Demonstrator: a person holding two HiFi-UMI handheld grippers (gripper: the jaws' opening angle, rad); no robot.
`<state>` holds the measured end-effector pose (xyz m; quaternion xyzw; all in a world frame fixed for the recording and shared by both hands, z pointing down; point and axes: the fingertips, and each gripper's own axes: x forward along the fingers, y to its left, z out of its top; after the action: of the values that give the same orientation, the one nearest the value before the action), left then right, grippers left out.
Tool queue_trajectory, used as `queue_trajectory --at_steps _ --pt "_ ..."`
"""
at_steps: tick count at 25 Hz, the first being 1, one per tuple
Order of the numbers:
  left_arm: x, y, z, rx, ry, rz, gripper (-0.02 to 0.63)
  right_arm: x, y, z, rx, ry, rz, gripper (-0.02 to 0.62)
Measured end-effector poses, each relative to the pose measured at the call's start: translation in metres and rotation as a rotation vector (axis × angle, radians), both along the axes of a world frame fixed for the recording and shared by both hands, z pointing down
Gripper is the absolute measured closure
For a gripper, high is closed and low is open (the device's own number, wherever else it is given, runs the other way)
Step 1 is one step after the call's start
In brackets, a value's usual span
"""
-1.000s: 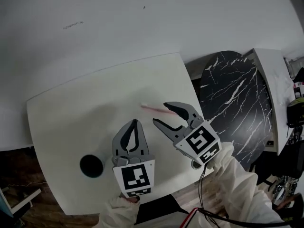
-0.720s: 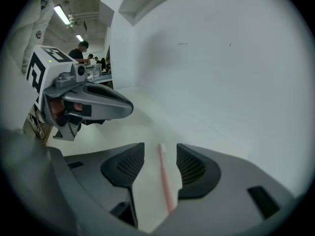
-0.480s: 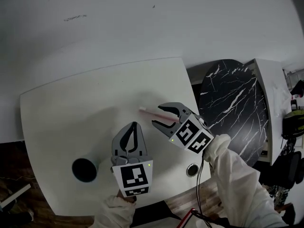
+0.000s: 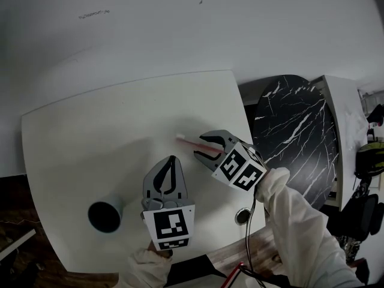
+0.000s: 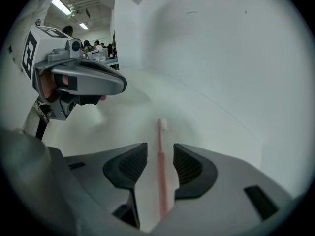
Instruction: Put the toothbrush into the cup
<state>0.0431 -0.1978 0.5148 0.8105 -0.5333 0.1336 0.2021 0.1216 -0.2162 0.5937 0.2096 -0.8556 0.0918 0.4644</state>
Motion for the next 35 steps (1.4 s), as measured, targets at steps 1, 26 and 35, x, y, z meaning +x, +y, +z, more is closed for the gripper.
queue_trajectory --at_steps 1,26,35 --pt "0.0 0.0 0.001 -0.001 0.001 0.001 0.597 0.0 0.0 0.002 -0.001 0.003 0.001 0.423" --pt "-0.007 0.008 0.001 -0.008 -0.01 0.004 0.597 -0.002 0.007 0.011 0.011 0.053 -0.002 0.545" --pt "-0.011 0.027 -0.01 0.001 -0.018 0.008 0.597 0.006 0.016 -0.012 0.05 0.029 0.064 0.545"
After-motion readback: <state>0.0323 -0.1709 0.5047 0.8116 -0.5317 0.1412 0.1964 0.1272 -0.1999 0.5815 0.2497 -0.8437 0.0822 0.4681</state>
